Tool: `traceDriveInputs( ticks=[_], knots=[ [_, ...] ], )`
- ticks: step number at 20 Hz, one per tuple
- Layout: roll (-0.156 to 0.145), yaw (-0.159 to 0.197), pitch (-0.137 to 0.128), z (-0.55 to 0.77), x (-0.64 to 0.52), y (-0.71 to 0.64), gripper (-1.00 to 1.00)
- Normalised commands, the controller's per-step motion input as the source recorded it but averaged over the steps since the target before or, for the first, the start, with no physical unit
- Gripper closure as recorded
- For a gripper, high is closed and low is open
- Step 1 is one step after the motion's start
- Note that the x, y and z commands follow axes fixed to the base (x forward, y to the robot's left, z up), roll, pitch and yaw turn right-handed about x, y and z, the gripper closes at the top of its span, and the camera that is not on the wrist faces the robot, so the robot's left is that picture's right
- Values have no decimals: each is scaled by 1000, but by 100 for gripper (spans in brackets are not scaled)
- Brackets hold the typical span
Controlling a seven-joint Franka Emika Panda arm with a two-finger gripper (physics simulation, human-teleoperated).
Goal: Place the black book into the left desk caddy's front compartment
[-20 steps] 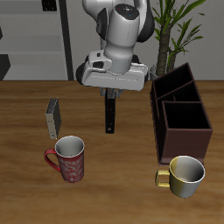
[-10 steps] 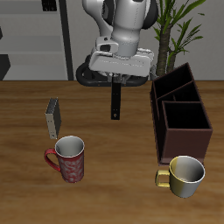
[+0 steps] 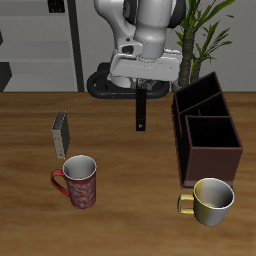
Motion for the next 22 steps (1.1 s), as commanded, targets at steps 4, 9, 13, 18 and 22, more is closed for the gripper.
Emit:
traceDriveInputs(
  ticks=[4, 9, 13, 18, 22],
  knots=[
    [0, -15, 4, 42, -43, 117, 100],
    [35, -12, 32, -73, -99, 289, 100],
    [43, -6, 4, -23, -99, 200, 100],
    [46, -8, 0, -4, -96, 300, 100],
    [30, 2, 11, -29, -2, 217, 100]
  ],
)
